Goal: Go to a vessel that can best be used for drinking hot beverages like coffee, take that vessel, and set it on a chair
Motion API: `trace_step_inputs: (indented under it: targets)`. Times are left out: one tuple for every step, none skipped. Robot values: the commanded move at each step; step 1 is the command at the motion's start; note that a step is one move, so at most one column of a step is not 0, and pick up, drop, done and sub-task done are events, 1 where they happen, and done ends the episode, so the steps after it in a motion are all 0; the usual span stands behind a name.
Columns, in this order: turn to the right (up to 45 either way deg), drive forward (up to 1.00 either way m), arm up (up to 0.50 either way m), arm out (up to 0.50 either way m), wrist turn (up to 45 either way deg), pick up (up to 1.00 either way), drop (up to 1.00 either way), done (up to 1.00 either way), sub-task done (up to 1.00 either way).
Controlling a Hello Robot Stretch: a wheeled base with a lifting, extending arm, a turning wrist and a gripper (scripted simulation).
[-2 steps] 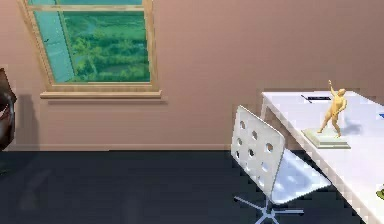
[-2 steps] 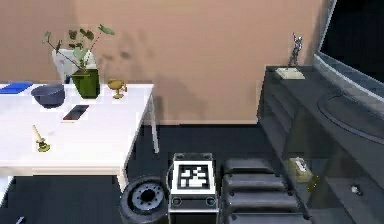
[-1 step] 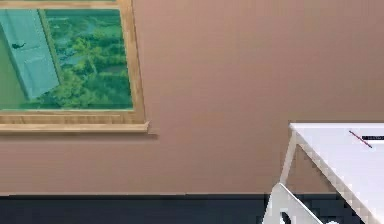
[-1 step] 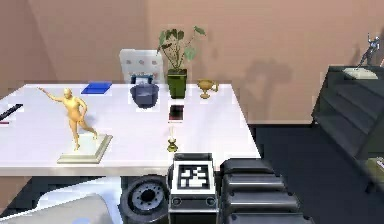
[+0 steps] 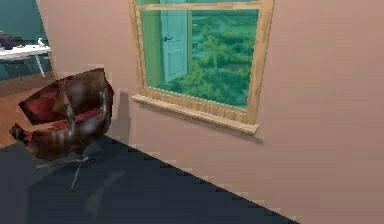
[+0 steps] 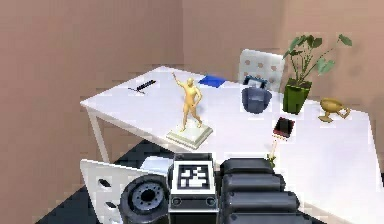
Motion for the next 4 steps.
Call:
trace_step_inputs:
  targets:
    - [0.0, 0.00, 0.00, 0.46, 0.0, 0.00, 0.00, 0.00, 0.00]
    - [0.0, 0.00, 0.00, 0.00, 45.0, 0.00, 0.00, 0.00, 0.00]
    - [0.0, 0.00, 0.00, 0.00, 45.0, 0.00, 0.00, 0.00, 0.00]
    - [0.0, 0.00, 0.00, 0.00, 18.0, 0.00, 0.00, 0.00, 0.00]
